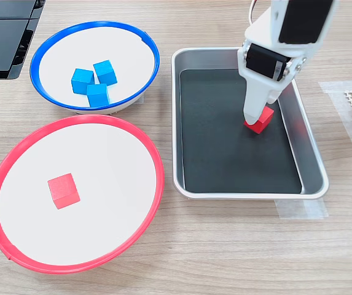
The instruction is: Move six blocks from tray to matching dishes
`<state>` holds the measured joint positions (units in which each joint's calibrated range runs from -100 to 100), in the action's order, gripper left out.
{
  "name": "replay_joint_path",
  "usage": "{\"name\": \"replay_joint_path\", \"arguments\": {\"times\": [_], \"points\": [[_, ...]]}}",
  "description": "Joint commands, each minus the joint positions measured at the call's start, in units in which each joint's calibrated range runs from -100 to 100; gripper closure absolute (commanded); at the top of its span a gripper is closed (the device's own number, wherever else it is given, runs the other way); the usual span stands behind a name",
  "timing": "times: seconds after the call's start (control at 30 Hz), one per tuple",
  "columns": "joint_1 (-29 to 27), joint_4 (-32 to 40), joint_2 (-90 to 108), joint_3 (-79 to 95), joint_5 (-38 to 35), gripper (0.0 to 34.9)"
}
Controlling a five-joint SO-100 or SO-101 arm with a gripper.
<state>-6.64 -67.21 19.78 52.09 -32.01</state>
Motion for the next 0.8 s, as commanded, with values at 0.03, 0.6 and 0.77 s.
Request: {"name": "replay_joint_path", "arguments": {"times": [0.03, 0.6, 0.77], "points": [[0.1, 4.1, -2.5, 1.1, -1.6, 21.6], [15.3, -6.2, -29.2, -58.9, 17.3, 34.8], [18.9, 0.8, -40.9, -66.8, 18.9, 34.7]]}}
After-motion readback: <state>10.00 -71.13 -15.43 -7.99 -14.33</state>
